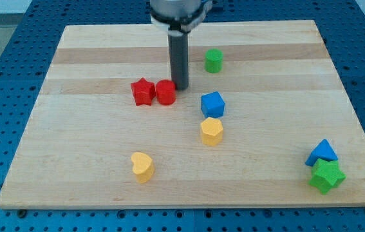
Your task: Push the blue cube along with the yellow hexagon into the green circle
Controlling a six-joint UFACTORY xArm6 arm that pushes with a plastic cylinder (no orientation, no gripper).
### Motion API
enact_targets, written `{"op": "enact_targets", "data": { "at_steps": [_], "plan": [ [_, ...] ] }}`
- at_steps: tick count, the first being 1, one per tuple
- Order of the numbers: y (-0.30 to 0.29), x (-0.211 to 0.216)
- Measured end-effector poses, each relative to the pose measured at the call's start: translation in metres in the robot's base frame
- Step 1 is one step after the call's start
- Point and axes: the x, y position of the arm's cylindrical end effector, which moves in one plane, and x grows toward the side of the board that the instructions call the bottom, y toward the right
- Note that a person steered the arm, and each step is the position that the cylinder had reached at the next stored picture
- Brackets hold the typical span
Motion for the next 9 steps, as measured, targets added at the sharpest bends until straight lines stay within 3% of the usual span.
{"op": "enact_targets", "data": {
  "at_steps": [1, 2, 4, 6, 7, 8, 9],
  "plan": [
    [0.000, 0.051],
    [0.000, 0.053],
    [0.025, 0.151],
    [0.052, 0.123],
    [0.072, 0.021],
    [0.072, -0.005],
    [0.071, -0.001]
  ]
}}
